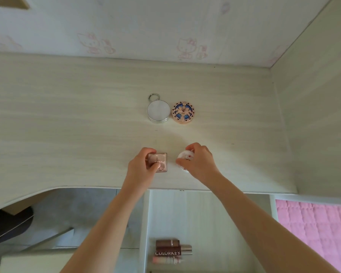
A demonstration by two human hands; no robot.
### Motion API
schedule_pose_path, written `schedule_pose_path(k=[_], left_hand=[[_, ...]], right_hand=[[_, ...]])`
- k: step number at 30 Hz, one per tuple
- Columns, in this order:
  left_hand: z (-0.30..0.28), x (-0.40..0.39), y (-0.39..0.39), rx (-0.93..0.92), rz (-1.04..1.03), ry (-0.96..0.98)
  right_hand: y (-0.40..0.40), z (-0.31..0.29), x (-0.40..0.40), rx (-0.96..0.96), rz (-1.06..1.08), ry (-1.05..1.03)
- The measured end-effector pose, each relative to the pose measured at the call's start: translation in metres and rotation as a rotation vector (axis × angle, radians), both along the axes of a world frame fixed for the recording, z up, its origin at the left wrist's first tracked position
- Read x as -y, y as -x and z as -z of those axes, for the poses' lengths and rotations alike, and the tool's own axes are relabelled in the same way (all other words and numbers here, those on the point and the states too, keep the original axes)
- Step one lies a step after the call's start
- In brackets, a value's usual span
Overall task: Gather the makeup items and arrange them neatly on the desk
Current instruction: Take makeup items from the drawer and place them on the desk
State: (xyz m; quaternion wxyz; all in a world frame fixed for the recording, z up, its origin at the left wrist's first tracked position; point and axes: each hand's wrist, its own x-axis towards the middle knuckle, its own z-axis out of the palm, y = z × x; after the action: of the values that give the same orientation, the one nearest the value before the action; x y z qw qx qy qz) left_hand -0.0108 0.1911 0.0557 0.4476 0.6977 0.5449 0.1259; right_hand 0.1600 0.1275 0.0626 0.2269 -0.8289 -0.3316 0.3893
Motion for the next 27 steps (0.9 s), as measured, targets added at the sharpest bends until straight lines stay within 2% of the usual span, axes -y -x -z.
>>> schedule_pose_path(k=[5,10,22,27], left_hand=[[0.004,-0.003,0.000,-0.158,0.108,-0.142],[0.005,-0.007,-0.002,-0.232,0.104,-0.143],[0.003,0.000,-0.006,-0.259,0.015,-0.239],[0.000,0.016,-0.009,-0.261,-0.006,-0.413]], right_hand=[[0.003,0.002,0.000,0.070,-0.036,0.032],[0.005,0.002,0.002,0.114,-0.064,0.043],[0.008,0.002,0.007,0.277,-0.119,0.013],[0.015,0.002,0.022,0.310,-0.135,-0.126]])
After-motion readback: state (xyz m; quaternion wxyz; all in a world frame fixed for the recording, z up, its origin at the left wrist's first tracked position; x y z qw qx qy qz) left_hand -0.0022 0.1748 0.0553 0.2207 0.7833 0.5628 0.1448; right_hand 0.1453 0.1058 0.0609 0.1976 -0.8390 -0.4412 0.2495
